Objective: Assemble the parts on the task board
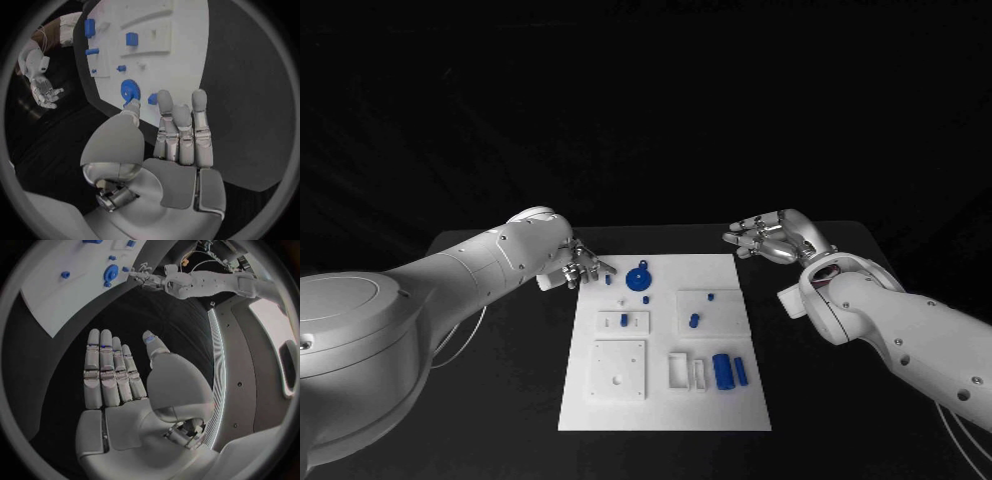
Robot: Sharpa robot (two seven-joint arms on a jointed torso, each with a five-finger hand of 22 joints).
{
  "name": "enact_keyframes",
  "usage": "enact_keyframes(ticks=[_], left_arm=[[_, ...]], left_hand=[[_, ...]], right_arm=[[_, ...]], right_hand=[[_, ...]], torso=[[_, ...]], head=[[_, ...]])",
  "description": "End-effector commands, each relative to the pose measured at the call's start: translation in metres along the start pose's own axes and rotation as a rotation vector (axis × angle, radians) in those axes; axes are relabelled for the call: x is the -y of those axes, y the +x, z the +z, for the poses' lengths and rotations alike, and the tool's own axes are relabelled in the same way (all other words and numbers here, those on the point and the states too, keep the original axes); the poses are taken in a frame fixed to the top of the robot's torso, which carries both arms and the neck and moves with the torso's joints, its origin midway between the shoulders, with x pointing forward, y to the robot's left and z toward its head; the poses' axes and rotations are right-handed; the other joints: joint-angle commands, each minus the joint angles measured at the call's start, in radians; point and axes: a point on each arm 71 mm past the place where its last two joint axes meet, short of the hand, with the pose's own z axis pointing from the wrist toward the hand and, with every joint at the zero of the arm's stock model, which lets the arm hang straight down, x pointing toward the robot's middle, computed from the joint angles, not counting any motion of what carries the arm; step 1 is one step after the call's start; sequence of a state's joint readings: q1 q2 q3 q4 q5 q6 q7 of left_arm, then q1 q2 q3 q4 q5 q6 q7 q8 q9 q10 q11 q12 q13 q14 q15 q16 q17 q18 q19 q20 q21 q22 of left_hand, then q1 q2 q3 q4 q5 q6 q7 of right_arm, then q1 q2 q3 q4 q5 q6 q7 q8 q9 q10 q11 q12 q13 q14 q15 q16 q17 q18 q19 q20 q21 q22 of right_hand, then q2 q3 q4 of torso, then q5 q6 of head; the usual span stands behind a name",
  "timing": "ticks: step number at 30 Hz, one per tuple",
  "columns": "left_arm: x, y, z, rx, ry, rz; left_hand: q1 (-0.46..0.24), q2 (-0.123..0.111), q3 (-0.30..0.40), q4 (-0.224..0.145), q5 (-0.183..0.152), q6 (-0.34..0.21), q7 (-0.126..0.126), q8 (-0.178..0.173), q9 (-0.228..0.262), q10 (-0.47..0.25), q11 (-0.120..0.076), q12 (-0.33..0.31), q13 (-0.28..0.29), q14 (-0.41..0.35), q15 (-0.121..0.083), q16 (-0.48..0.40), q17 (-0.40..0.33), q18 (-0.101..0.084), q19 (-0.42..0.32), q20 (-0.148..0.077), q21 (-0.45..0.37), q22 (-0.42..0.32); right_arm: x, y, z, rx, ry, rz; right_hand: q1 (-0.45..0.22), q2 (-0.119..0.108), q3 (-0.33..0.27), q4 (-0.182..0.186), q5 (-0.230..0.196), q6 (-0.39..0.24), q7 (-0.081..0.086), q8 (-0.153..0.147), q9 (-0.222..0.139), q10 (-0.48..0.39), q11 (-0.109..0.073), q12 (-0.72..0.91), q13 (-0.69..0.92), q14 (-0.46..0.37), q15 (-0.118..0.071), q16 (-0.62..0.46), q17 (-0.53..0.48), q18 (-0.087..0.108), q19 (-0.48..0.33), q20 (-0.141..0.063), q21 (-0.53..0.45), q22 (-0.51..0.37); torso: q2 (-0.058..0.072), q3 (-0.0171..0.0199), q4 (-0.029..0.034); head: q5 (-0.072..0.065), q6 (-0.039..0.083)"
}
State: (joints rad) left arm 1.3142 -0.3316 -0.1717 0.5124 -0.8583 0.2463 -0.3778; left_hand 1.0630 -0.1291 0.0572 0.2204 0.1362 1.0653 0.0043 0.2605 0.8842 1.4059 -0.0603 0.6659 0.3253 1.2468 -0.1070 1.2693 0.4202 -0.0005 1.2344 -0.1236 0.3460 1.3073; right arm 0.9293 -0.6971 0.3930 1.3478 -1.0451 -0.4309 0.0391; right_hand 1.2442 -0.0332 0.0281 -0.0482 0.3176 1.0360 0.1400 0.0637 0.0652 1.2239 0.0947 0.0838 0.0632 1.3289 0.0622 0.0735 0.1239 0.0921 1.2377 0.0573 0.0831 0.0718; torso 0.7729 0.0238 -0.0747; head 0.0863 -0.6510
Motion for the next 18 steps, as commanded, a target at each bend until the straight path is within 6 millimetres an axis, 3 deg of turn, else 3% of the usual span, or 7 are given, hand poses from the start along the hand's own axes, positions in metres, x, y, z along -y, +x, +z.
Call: enact_keyframes(ticks=[1,9,18], left_arm=[[0.0029,0.0014,0.0002,-0.009,0.02,-0.009],[0.0055,0.0027,0.0004,-0.011,0.026,-0.007],[0.0052,0.002,0.001,0.002,0.015,-0.01]], left_hand=[[0.005,0.002,-0.003,-0.006,0.003,0.001,0.003,-0.006,-0.006,-0.004,0.0,-0.002,-0.002,-0.005,0.0,0.004,-0.002,0.0,-0.005,-0.001,-0.003,0.019],[0.002,0.003,-0.003,-0.008,0.002,0.001,0.004,-0.01,-0.013,-0.005,0.001,-0.002,-0.002,-0.006,0.0,0.004,-0.003,0.0,-0.005,-0.001,-0.003,0.02],[-0.001,0.025,-0.008,-0.04,0.007,0.001,0.006,-0.016,-0.029,-0.006,0.002,-0.002,-0.003,-0.006,0.001,0.004,-0.006,0.001,-0.004,-0.001,-0.004,0.02]], right_arm=[[-0.0022,-0.0002,0.0003,0.007,-0.016,0.005],[-0.0028,-0.0001,0.0006,0.006,-0.017,0.007],[-0.004,-0.0004,0.0012,0.006,-0.019,0.007]], right_hand=[[0.002,-0.012,0.0,0.006,0.005,-0.004,0.0,-0.001,-0.001,-0.006,-0.002,-0.004,-0.001,-0.008,0.002,-0.003,-0.001,-0.003,-0.004,-0.002,-0.002,0.0],[0.002,-0.012,0.001,0.006,0.006,-0.004,0.0,-0.001,-0.001,-0.006,-0.002,-0.004,-0.001,-0.008,0.002,-0.003,-0.001,-0.003,-0.004,-0.002,-0.002,0.0],[0.002,-0.014,0.002,0.009,0.007,-0.004,0.0,-0.001,-0.001,-0.006,-0.002,-0.004,-0.001,-0.007,0.002,-0.003,-0.002,-0.003,-0.004,-0.002,-0.002,0.0]], torso=[[0.001,-0.0001,0.0],[0.001,0.0013,-0.0024],[0.002,0.0019,-0.0021]], head=[[-0.002,0.001],[-0.004,-0.001],[-0.007,-0.001]])
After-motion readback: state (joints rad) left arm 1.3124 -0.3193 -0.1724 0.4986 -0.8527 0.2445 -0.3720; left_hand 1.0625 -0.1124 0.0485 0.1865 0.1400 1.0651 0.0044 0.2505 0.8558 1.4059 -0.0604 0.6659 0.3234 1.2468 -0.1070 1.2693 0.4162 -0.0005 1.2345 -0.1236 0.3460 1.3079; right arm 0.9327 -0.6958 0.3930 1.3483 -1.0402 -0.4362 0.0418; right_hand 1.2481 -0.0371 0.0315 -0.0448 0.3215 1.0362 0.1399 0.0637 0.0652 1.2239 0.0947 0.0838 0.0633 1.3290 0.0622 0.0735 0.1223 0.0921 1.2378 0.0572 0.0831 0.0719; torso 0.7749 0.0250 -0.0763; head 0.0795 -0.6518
